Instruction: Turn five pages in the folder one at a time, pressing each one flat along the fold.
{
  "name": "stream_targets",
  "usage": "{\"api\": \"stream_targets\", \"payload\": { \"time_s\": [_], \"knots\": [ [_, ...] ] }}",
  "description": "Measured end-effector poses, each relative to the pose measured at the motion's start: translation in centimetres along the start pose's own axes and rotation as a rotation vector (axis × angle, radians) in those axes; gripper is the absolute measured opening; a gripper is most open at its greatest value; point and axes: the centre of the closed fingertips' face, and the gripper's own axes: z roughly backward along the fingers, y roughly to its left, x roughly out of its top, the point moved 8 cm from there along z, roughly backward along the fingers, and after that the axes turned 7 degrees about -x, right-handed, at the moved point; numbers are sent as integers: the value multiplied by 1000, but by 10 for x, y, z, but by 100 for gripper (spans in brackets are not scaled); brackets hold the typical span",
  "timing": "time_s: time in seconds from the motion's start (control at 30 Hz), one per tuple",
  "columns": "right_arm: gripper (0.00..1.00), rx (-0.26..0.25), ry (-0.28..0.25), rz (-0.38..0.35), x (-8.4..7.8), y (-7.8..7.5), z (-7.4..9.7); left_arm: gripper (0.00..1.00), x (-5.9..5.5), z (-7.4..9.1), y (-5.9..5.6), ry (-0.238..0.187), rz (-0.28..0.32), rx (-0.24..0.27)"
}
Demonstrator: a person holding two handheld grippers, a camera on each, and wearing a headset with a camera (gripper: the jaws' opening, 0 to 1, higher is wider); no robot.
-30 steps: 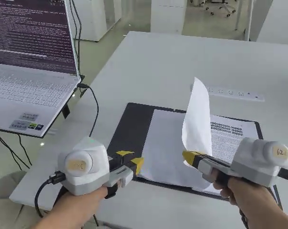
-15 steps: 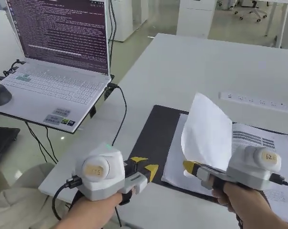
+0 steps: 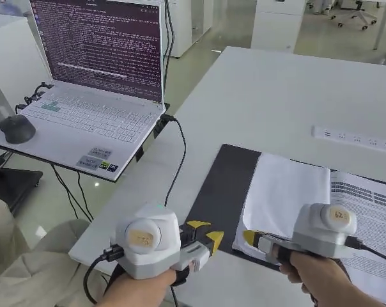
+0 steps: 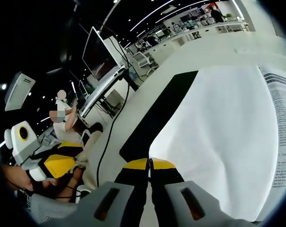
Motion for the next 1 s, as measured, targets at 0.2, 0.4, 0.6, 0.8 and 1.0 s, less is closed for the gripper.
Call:
{"api": "stream_targets", "payload": {
  "time_s": [0.2, 0.4, 0.6, 0.8, 1.0],
  "knots": [
    [6, 18, 10, -36, -4, -1, -1, 13, 0, -5, 0, 8, 2, -5],
    [8, 67, -1, -72, -5, 1, 9, 13, 2, -15, -1, 24, -14, -21],
    [6, 43, -59, -130, 0, -20, 33, 13, 2, -36, -4, 64, -54, -53],
    [4, -24, -105, -195, 1, -53, 55, 10, -8, -68, -4, 140, -116, -88],
    [4, -65, -153, -256, 11, -79, 67, 7, -24, -100, -1, 219, -167, -104]
  ]
}}
